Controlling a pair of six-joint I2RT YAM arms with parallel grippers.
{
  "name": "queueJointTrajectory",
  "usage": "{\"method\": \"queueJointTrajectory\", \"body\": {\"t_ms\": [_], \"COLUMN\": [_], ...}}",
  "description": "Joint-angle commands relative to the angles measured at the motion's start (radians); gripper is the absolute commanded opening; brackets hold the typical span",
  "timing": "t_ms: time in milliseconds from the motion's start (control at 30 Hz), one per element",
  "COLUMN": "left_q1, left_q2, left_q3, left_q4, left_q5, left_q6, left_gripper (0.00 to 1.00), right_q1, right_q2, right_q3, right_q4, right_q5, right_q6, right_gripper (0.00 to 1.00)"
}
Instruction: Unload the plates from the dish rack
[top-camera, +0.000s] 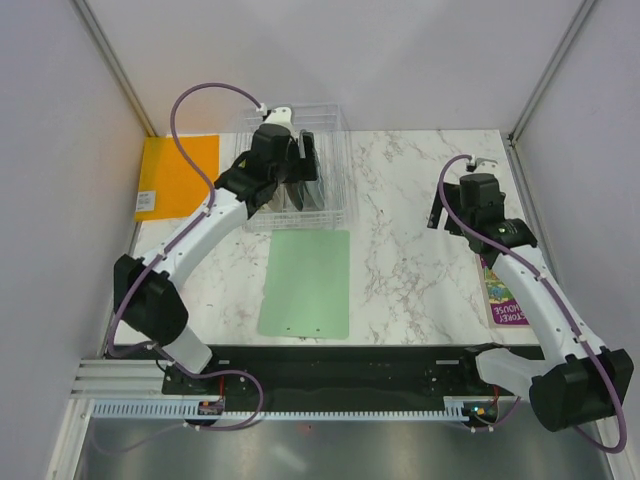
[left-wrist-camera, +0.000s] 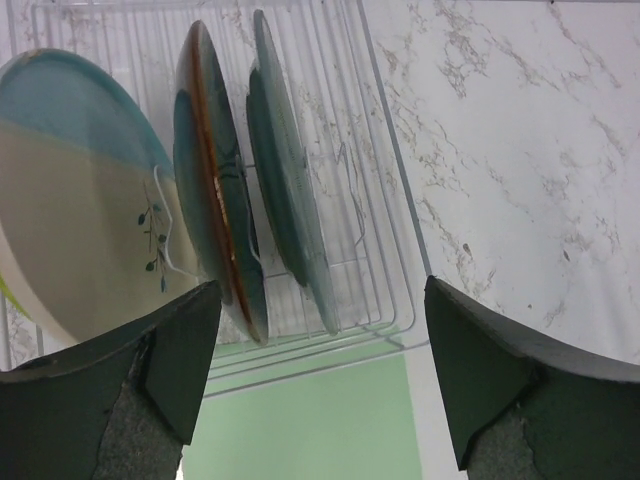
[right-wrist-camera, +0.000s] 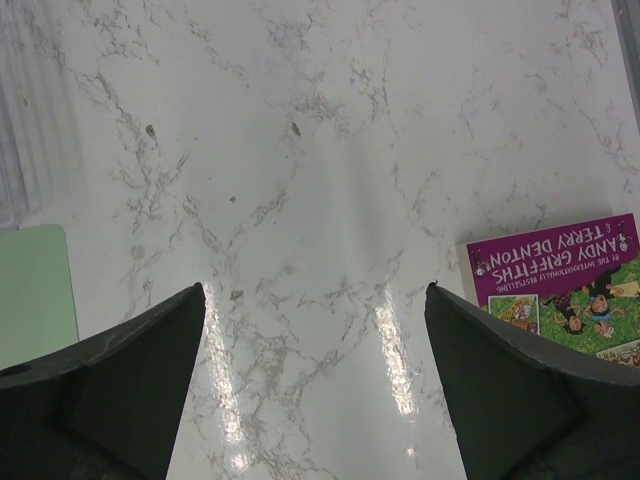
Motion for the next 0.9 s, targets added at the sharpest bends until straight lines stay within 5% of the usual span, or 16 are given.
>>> {"method": "queueJointTrajectory", "body": {"t_ms": [0,567,767,867], "left_q1": [-0.042,-0.064,-0.069,-0.072], "left_q2": [0.054,0.244,0.326,0.356], "left_q3": [0.096,0.209,0.275,0.301], "left_q4": [0.018,0.009,0.021,0.024], "left_q5": [-0.079,-0.268,-0.341,-0.374], "left_q6": [0.046,0.019,0.016,0.016], "left_gripper": [0.88,0.82,0.66,0.48], "right_q1": [0.0,-0.002,-0.002,0.0], "right_q2": [0.019,0.028,0.024,0.028], "right_q3": [-0.024,-0.048,-0.062,-0.07], "right_q4": [0.04,0.053,0.057,0.06], "right_q5": [0.003,0.017,0.018,0.026], "right_q6": [-0.004,-0.016,-0.016,-0.018], "right_gripper": [0.98,0.98,0.98,0.98]}}
